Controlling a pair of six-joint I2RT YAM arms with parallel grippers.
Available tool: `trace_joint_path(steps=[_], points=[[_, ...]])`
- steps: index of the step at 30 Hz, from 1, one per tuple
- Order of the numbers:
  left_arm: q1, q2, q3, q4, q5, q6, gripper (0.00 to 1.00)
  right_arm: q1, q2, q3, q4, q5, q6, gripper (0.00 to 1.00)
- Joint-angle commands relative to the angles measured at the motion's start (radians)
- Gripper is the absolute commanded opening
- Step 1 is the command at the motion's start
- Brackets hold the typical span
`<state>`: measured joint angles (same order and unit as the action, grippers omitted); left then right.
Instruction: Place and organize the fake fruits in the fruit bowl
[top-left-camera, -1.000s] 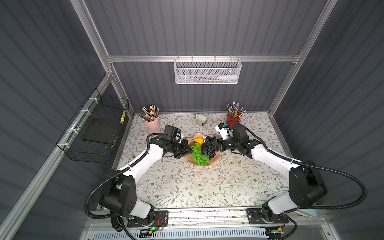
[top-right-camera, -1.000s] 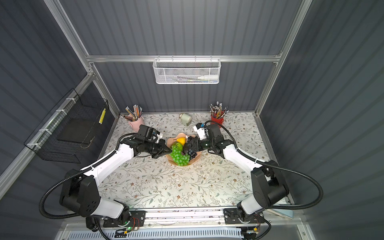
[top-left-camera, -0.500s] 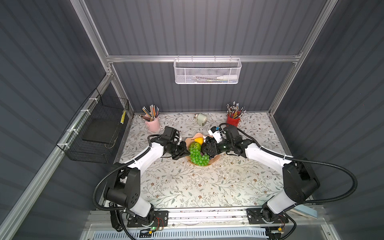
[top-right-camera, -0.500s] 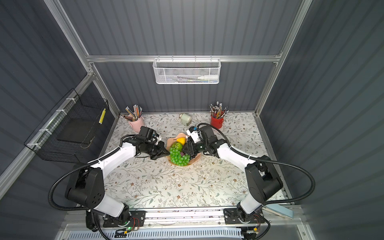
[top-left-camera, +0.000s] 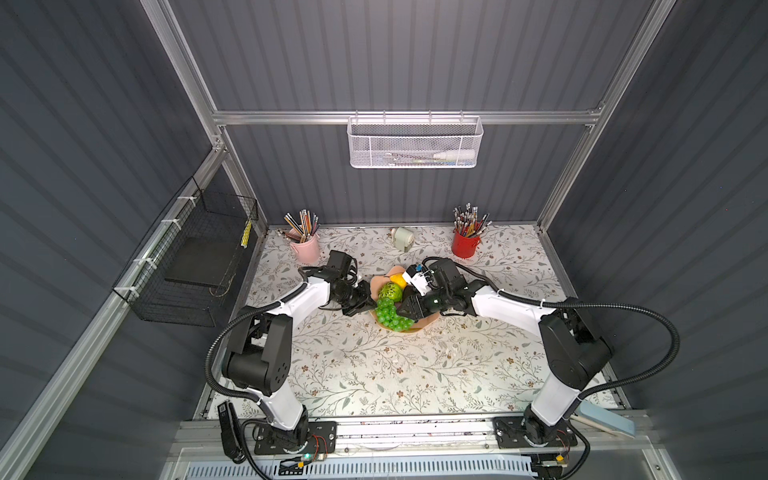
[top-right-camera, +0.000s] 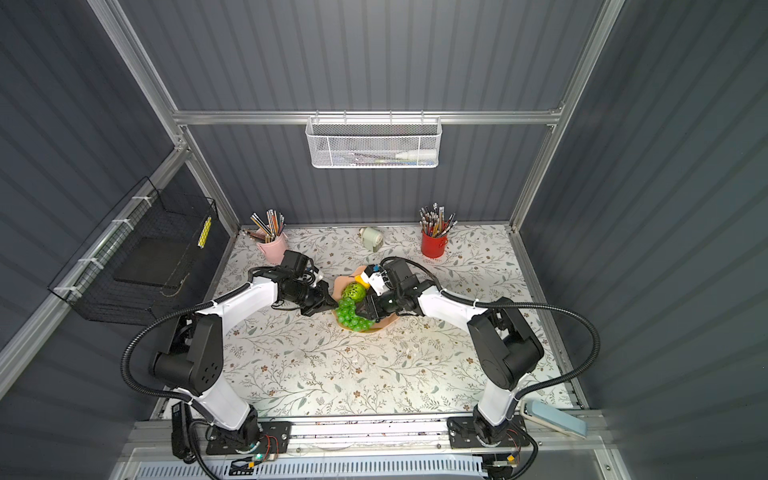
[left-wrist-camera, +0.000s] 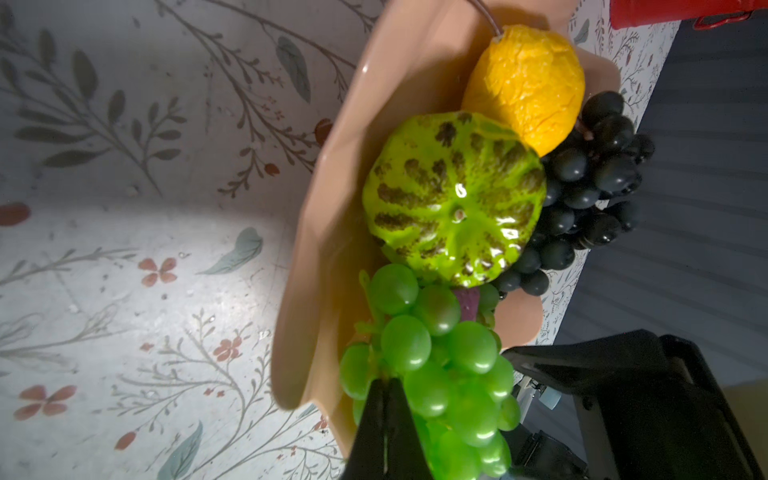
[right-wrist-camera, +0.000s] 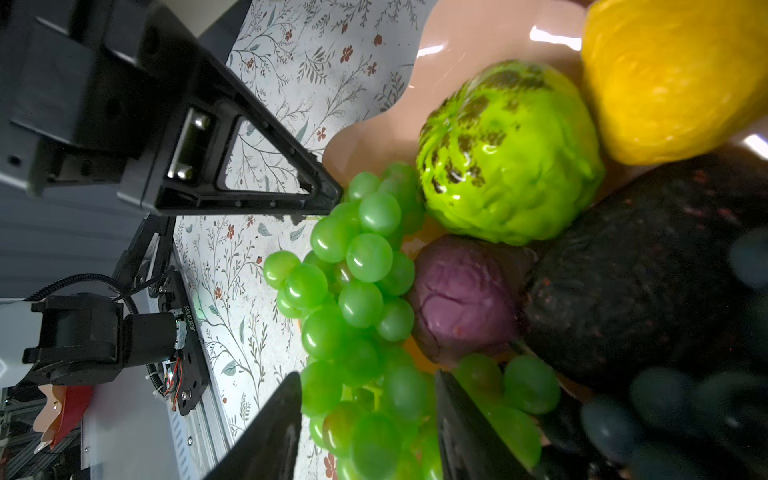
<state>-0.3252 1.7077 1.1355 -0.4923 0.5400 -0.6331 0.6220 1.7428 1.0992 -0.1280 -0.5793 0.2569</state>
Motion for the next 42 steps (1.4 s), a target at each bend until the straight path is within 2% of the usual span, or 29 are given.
trace_joint_path(steps=[1, 8, 15, 19, 22, 25, 27, 30, 31, 32, 33, 35, 38, 40, 42], points=[[0.009, 0.026, 0.037, 0.005, 0.019, 0.033, 0.07, 0.003, 0.010, 0.027, -0.015, 0.014, -0.018, 0.53], [0.014, 0.054, 0.062, 0.012, 0.032, 0.038, 0.19, 0.004, 0.025, 0.056, -0.035, 0.051, -0.030, 0.53], [0.020, 0.022, 0.132, -0.103, 0.012, 0.093, 0.62, 0.003, -0.014, 0.094, -0.081, 0.080, -0.050, 0.54], [0.021, -0.002, 0.198, -0.210, -0.023, 0.141, 0.70, 0.000, -0.065, 0.125, -0.116, 0.115, -0.062, 0.55], [0.021, -0.037, 0.253, -0.317, -0.102, 0.191, 0.79, -0.013, -0.115, 0.151, -0.141, 0.148, -0.062, 0.57], [0.022, -0.134, 0.259, -0.319, -0.198, 0.226, 0.98, -0.053, -0.162, 0.169, -0.174, 0.197, -0.046, 0.61], [0.025, -0.201, 0.248, -0.267, -0.271, 0.220, 1.00, -0.100, -0.196, 0.171, -0.187, 0.200, -0.024, 0.63], [0.026, -0.208, 0.269, -0.241, -0.403, 0.220, 1.00, -0.166, -0.256, 0.175, -0.220, 0.232, -0.031, 0.68], [0.026, -0.197, 0.270, -0.233, -0.439, 0.225, 1.00, -0.180, -0.275, 0.179, -0.237, 0.288, -0.040, 0.71], [0.026, -0.183, 0.283, -0.220, -0.486, 0.236, 1.00, -0.193, -0.301, 0.190, -0.255, 0.322, -0.058, 0.81], [0.026, -0.171, 0.303, -0.200, -0.534, 0.249, 1.00, -0.202, -0.327, 0.197, -0.290, 0.363, -0.079, 0.98], [0.026, -0.170, 0.289, -0.143, -0.621, 0.288, 1.00, -0.214, -0.378, 0.213, -0.333, 0.471, -0.113, 0.99], [0.043, -0.210, 0.172, 0.002, -0.746, 0.380, 1.00, -0.242, -0.471, 0.192, -0.339, 0.607, -0.197, 0.99], [0.069, -0.234, 0.072, 0.121, -0.775, 0.454, 1.00, -0.271, -0.563, 0.091, -0.213, 0.635, -0.280, 0.99], [0.118, -0.257, -0.051, 0.242, -0.773, 0.501, 1.00, -0.320, -0.691, -0.075, -0.015, 0.632, -0.337, 0.99]])
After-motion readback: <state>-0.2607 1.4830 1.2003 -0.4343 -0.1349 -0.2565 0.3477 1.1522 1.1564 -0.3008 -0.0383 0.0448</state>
